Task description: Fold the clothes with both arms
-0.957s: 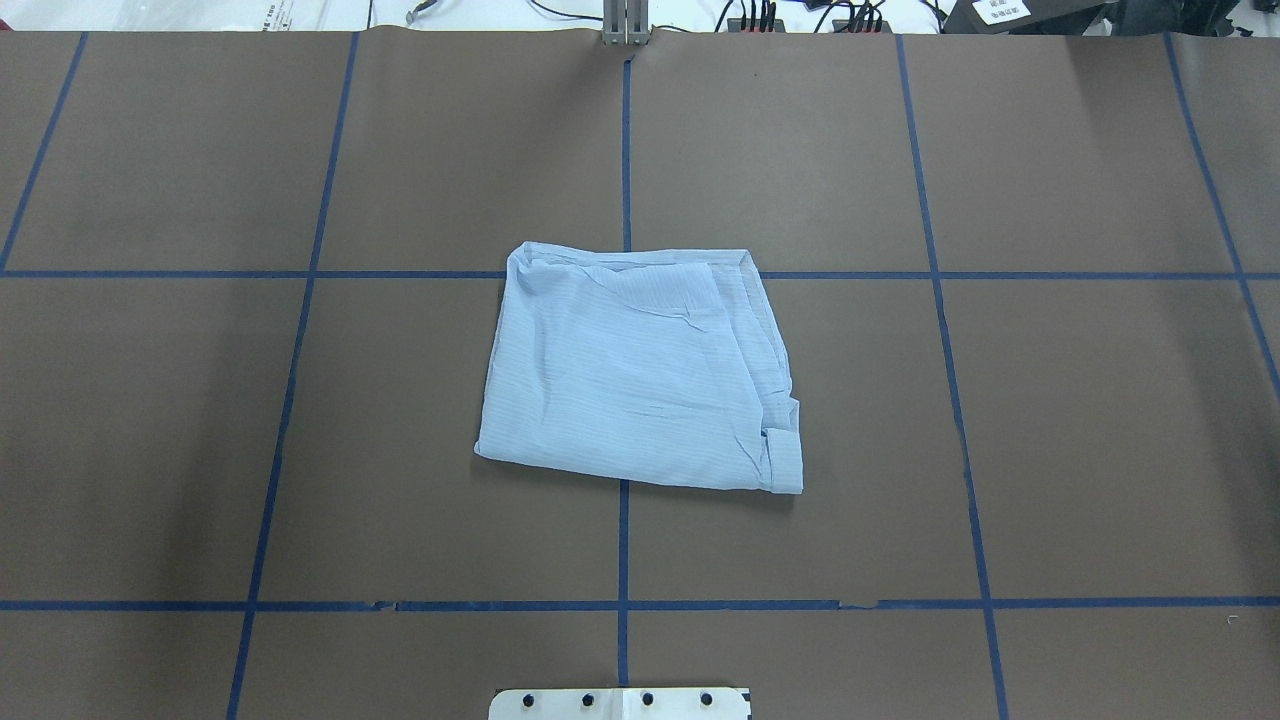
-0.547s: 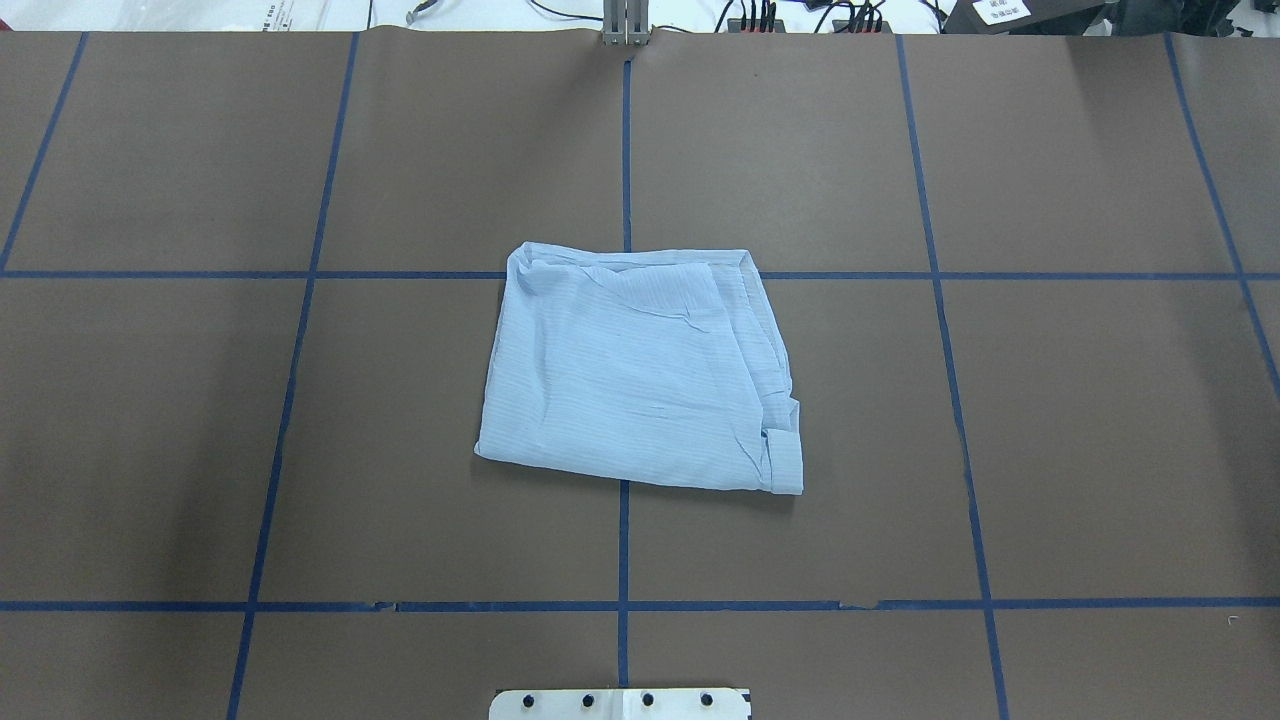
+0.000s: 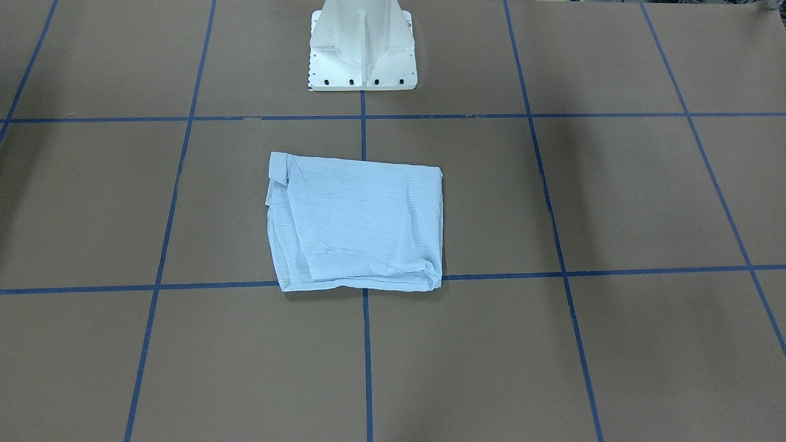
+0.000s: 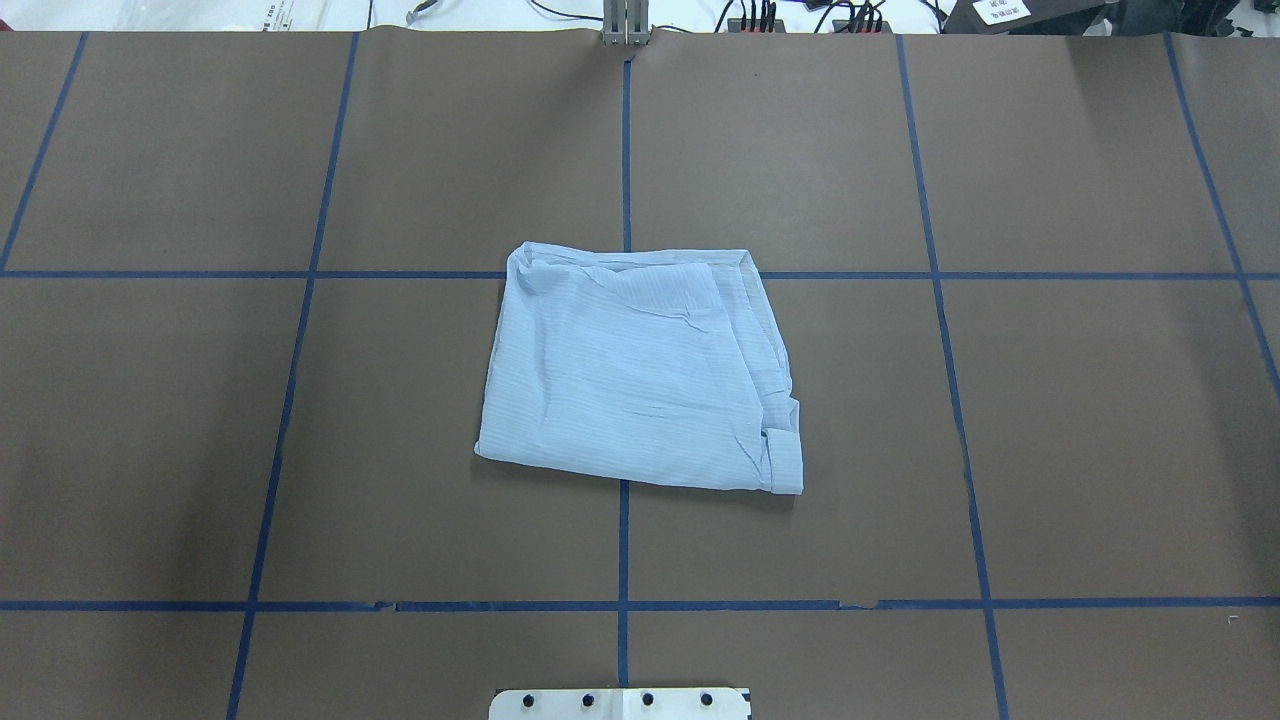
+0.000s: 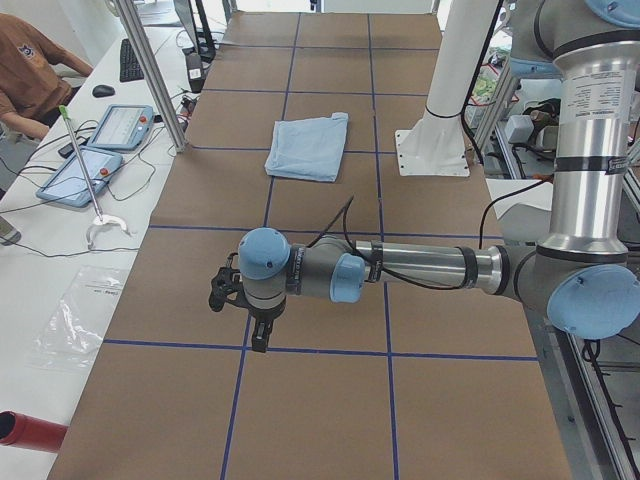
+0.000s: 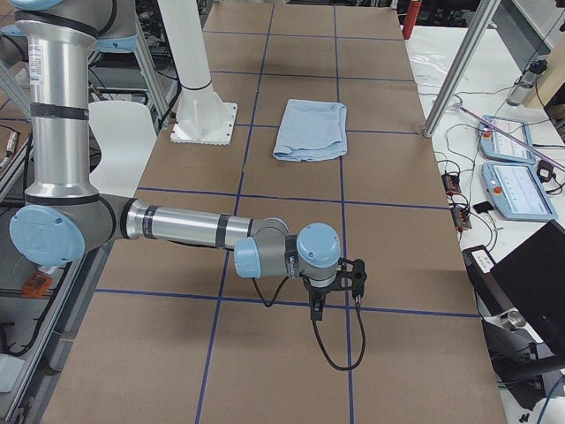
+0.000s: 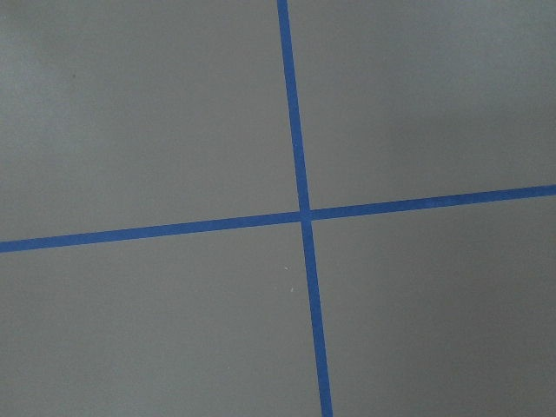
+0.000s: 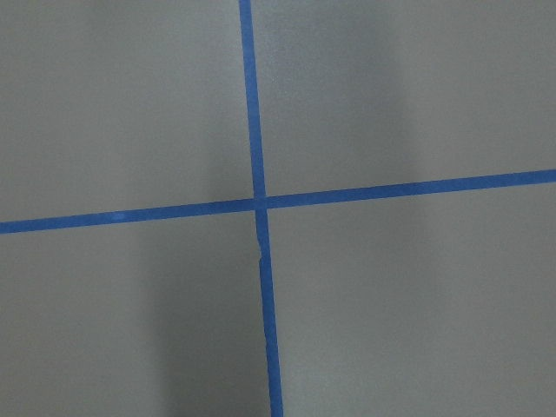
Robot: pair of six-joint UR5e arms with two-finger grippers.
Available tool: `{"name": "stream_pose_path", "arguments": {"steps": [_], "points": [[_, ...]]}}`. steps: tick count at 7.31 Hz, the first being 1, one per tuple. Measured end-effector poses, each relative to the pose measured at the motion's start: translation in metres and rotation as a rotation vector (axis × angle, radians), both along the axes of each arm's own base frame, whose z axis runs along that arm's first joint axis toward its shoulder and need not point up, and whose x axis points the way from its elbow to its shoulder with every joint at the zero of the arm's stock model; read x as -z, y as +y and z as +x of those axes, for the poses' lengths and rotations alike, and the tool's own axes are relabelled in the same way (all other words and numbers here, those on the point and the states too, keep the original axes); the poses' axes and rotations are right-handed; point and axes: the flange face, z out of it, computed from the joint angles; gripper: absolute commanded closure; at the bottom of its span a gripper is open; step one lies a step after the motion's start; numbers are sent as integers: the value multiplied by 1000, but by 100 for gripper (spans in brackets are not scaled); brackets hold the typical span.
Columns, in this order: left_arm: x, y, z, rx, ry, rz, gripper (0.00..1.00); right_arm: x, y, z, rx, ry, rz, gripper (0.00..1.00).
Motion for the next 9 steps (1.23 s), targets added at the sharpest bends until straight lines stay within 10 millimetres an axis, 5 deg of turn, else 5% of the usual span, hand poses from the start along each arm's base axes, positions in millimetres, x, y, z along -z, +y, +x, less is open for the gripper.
{"name": "stream_pose_path", "arguments": {"steps": [9], "points": [[2,1,0,-1,2,-9,0,-4,1,0,0,2,-8,0]]}}
